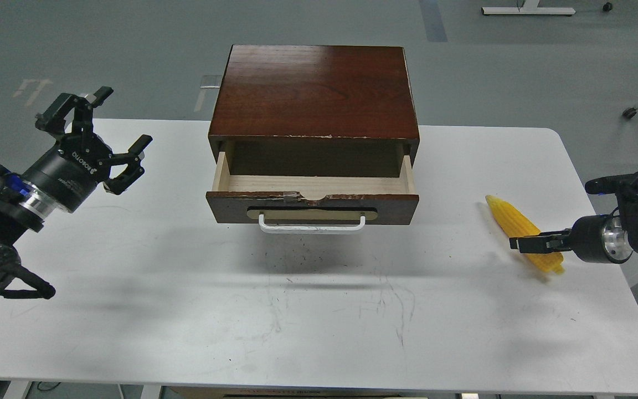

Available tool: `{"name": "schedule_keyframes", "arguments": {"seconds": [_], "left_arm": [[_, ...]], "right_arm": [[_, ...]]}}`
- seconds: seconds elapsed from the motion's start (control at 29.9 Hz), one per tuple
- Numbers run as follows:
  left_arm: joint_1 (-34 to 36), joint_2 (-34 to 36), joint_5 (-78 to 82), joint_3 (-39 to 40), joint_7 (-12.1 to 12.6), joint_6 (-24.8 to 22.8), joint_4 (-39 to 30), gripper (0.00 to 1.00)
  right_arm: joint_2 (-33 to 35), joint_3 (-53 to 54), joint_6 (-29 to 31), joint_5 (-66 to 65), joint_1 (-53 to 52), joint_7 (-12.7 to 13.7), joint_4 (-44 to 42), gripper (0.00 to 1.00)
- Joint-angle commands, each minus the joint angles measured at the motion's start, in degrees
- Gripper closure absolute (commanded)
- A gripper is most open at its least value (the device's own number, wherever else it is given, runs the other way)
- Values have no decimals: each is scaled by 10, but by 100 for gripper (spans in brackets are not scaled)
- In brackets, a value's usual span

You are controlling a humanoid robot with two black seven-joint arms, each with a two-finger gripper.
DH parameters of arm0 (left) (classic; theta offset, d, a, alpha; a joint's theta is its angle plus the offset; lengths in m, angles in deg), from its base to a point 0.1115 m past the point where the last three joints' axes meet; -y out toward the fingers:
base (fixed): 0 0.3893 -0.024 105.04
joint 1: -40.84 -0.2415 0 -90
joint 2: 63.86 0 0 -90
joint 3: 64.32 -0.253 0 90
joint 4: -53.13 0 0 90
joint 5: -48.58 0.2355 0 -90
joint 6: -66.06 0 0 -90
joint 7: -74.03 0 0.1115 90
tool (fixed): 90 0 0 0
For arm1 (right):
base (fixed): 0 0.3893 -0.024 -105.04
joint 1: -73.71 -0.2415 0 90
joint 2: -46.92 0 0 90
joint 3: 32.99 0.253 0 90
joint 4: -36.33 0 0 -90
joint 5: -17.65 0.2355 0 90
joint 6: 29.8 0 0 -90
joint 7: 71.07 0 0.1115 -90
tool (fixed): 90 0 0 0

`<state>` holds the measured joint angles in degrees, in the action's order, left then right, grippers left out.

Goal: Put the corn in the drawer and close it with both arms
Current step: 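Grasp the corn cob with the right gripper and lift it, then carry the corn over the open drawer and lower it inside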

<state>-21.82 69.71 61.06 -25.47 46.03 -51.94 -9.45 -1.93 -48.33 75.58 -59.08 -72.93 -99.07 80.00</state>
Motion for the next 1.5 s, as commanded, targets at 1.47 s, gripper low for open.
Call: {"name": "schedule_keyframes", "arguments": {"seconds": [1.47], "left_arm": [[8, 35, 0, 6, 0, 0, -10, 0]], "right_arm": [[-297, -294, -156, -54, -532, 0, 217, 99]]}}
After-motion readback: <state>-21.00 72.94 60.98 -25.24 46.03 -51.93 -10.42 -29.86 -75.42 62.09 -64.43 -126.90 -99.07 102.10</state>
